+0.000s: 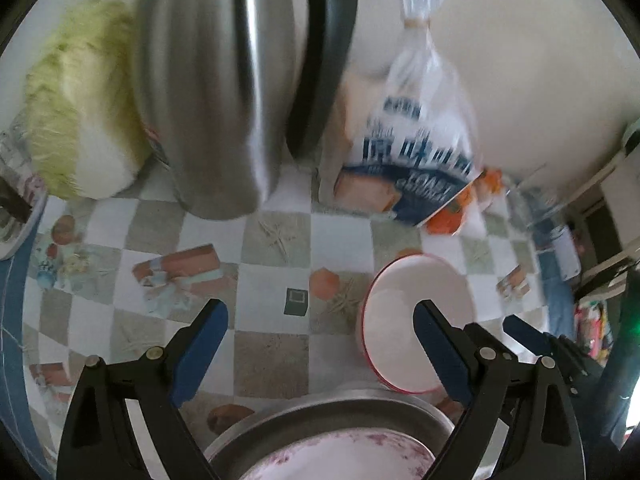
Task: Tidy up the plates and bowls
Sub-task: 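Move both grippers to the red-rimmed white bowl and close on its rim, then lift the red-rimmed bowl with both grippers and carry it over the basin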
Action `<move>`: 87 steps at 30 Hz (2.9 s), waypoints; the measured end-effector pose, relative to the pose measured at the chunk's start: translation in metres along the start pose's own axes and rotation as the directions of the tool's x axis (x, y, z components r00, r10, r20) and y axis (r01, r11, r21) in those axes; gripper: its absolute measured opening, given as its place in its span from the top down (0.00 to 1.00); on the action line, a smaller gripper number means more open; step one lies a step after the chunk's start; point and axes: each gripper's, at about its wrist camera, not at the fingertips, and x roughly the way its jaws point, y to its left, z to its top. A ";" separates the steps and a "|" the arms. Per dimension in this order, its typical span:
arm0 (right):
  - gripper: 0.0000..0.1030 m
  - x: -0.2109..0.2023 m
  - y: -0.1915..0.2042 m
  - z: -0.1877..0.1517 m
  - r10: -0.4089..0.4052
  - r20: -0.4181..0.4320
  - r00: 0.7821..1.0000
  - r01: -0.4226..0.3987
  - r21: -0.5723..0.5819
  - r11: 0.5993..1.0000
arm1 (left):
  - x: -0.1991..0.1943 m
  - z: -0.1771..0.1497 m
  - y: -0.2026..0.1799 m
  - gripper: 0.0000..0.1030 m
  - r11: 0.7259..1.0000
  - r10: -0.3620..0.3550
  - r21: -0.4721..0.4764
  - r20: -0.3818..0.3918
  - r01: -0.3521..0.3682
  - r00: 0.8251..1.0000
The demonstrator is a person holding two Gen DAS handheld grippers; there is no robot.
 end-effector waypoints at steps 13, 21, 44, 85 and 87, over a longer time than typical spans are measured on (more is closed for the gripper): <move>0.86 0.053 -0.004 -0.003 0.058 -0.057 0.997 -0.057 0.007 0.998 | 0.063 -0.010 -0.004 0.59 0.997 -0.082 -0.014 -0.130 0.081 0.988; 0.87 0.059 0.004 -0.006 0.058 -0.067 0.996 -0.059 -0.013 0.998 | 0.071 -0.021 -0.025 0.87 0.994 -0.094 0.043 -0.167 0.102 0.982; 0.86 -0.050 0.008 -0.023 0.058 0.057 0.997 -0.054 -0.054 0.997 | -0.039 -0.062 -0.049 0.87 0.995 -0.079 0.065 -0.034 0.081 0.996; 0.85 -0.081 0.090 -0.160 0.139 0.011 0.990 -0.136 -0.163 0.977 | -0.081 -0.189 0.040 0.83 0.987 -0.085 -0.141 -0.014 0.082 0.996; 0.85 -0.081 0.089 -0.161 0.150 0.014 0.989 -0.146 -0.155 0.977 | -0.082 -0.190 0.040 0.83 0.987 -0.085 -0.139 -0.011 0.083 0.996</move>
